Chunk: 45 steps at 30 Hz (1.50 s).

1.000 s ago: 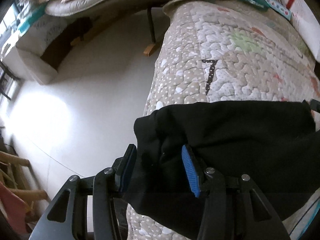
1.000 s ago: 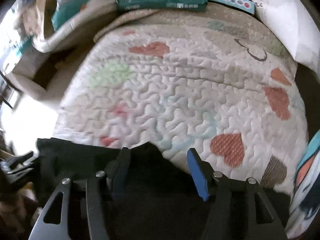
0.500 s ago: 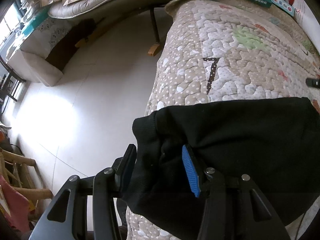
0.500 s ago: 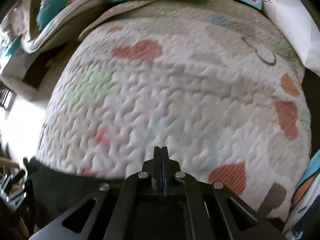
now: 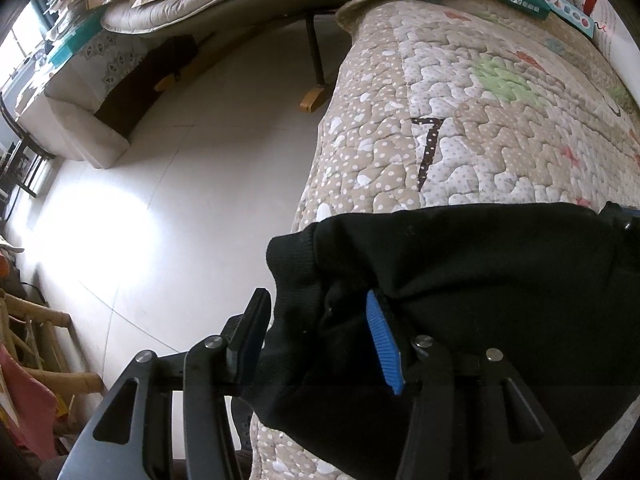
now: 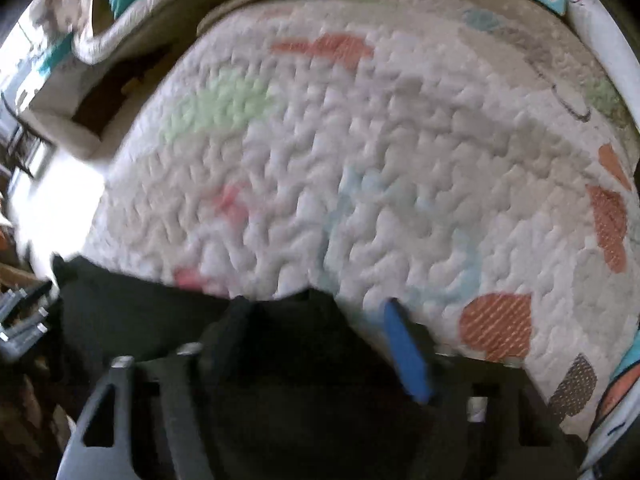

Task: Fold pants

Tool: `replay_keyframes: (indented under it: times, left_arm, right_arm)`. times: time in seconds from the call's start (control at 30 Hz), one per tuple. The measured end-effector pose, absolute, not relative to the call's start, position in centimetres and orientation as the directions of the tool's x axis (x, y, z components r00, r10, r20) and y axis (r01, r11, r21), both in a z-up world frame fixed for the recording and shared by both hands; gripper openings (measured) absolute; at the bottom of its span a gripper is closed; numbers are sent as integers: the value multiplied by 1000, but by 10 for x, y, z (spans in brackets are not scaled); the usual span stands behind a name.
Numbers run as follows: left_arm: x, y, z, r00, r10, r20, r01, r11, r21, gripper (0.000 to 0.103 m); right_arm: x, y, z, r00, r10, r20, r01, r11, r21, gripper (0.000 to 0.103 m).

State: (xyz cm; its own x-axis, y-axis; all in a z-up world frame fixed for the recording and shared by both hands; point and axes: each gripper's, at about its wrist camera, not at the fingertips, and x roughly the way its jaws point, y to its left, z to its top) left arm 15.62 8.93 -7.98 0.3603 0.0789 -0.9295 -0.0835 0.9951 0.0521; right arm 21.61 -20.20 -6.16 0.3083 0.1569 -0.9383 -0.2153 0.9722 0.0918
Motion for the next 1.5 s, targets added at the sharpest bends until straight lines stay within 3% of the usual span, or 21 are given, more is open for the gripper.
replay_keyframes:
  times: [0.03,0.1,0.37,0.4,0.47,0.7,0.77,0.8,0.83,0.93,1.1,1.27,1.3,1.4,1.5]
  left_arm:
    - [156,89,-80,361,78,-929,-84,995,51,49]
    - [157,89,-81,360,80,-930,-87,995,52,50]
    - [158,93,-82,358,83,-930,-109,993,46,54]
    - [158,93,-82,359,84,-930,-110,993,48,54]
    - [158,93,-82,360,90,-929,-109,993,54,55]
    - [160,92,-81,358,94,-929,-122,991,53,56]
    - [160,96,-78,361,82,-929,-134,990,35,56]
    - [159,98,-75,369,74,-927,-141,990,22,56]
    - [158,99,-72,376,69,-924,-145,989,15,56]
    - [155,101,-64,408,62,-911,-152,988,-1,56]
    - [150,98,-56,450,58,-891,-129,992,-1,56]
    - [147,99,-58,451,82,-889,-124,992,28,56]
    - [147,102,-59,443,85,-892,-128,991,31,56]
    - [147,111,-58,434,74,-898,-150,989,9,56]
    - [146,118,-55,432,60,-900,-165,986,-14,56]
  right_arm:
    - [214,-201,-59,306,174,-936,-217,970,109,19]
    - [216,-198,-55,309,144,-940,-212,974,79,11]
    - [254,-198,-48,339,80,-937,-152,988,29,7]
    - [256,-200,-47,347,71,-935,-146,989,21,0]
    - [270,-201,-49,357,55,-932,-120,993,13,0]
    - [257,-241,-9,432,97,-896,-30,995,93,7]
    - [234,-270,13,475,78,-877,38,993,109,27]
    - [222,-281,20,490,56,-870,70,992,103,54]
    - [203,-296,28,514,28,-858,107,990,96,73]
    - [164,-318,30,518,8,-855,146,984,98,71]
    - [113,-318,-10,490,167,-855,193,936,294,69]
    - [78,-327,-56,318,-49,-947,398,913,87,64]
    - [64,-332,-63,281,-88,-956,412,911,38,56]
    - [46,-329,-44,278,-134,-951,354,935,-29,51]
    - [31,-342,1,408,-152,-900,358,934,4,53]
